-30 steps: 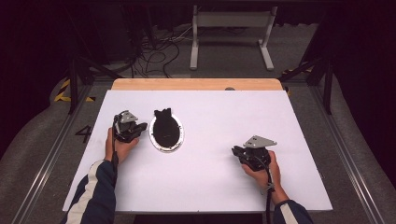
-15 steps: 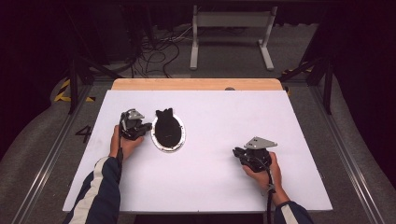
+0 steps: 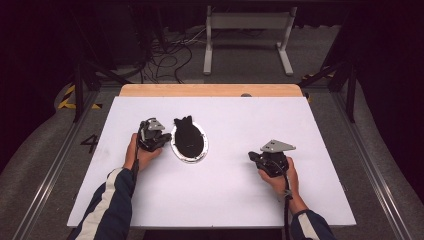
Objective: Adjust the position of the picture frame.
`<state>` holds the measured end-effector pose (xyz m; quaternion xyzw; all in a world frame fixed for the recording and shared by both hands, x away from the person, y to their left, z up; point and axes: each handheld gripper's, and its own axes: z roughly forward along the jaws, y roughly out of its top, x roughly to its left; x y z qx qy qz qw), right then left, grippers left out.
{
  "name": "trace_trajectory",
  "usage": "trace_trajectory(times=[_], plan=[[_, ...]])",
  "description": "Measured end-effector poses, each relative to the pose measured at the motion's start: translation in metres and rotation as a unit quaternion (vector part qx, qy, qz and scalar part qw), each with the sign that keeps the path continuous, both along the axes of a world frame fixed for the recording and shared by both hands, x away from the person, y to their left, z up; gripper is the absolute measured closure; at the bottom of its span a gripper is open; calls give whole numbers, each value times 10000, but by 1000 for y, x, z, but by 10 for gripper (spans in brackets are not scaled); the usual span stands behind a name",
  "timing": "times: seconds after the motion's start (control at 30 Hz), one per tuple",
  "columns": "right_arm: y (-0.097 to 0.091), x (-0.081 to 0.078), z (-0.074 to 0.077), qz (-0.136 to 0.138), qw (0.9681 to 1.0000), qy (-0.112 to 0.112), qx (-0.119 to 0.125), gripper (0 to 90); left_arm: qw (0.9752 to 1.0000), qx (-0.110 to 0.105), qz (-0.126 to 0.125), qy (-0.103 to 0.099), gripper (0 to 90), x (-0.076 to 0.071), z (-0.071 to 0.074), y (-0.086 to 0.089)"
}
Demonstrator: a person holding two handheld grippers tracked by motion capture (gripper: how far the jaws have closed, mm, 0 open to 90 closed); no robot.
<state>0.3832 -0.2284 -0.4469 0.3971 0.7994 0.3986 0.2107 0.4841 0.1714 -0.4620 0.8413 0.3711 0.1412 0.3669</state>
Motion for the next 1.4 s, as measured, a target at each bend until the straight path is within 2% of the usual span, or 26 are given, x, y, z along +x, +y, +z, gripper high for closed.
trace_trajectory(times=[0.03,0.1,0.13,0.17,0.3,0.37,0.4,0.43,0.47,0.5,0.53,0.67,0.77,0.87,0.93,0.97,1.03,1.1,1.17,1.23,1.3,1.4], plan=[[1,2,1,-21,10000,0,18,889,9999,-91,-55,51,900,2,1,-3],[4,8,1,-37,10000,-48,3,889,9998,167,-90,-105,900,1,2,-17],[5,12,1,-55,10000,0,69,889,9996,224,-97,-153,900,1,1,-22],[5,12,1,-55,10000,0,69,889,9996,224,-97,-153,900,1,1,-22],[11,35,0,-145,9994,141,277,900,9996,250,-55,-121,900,1,1,-26],[18,45,0,-182,9994,162,240,900,9996,271,-75,-101,900,1,1,-27],[20,48,-1,-188,9992,207,278,900,9996,262,-83,-106,900,2,1,-27],[23,52,-1,-182,9989,262,352,900,9998,212,-49,-37,900,3,2,-28],[27,55,-1,-184,9990,227,341,900,9999,94,-6,85,900,5,2,-28],[31,58,-1,-180,9991,244,297,900,9999,70,-59,102,900,7,2,-30],[34,61,-2,-166,9986,348,352,900,9999,98,-87,110,900,7,3,-34],[49,77,-4,-219,9981,464,355,900,9998,103,-142,100,900,9,3,-46],[54,87,-6,-294,9981,490,250,900,9998,159,-132,29,898,10,3,-52],[56,96,-9,-408,9974,557,180,900,10000,28,-10,16,856,13,1,-49],[56,98,-11,-411,9973,572,187,900,10000,30,35,-3,845,15,1,-48],[57,100,-11,-423,9973,568,170,900,9999,-56,82,97,845,18,1,-47],[59,102,-12,-413,9972,602,175,900,9996,-145,192,157,834,22,2,-48],[63,104,-11,-398,9972,613,155,900,9995,-81,257,151,847,26,2,-51],[64,104,-11,-358,9973,627,149,900,9997,-51,207,152,872,28,2,-52],[65,105,-11,-233,9975,656,132,900,9990,-225,116,363,873,34,2,-49],[63,105,-10,-76,9975,702,83,900,9985,-267,-4,468,872,38,3,-49],[63,104,-8,-51,9974,721,-10,897,9990,-159,-98,415,863,39,4,-56]])
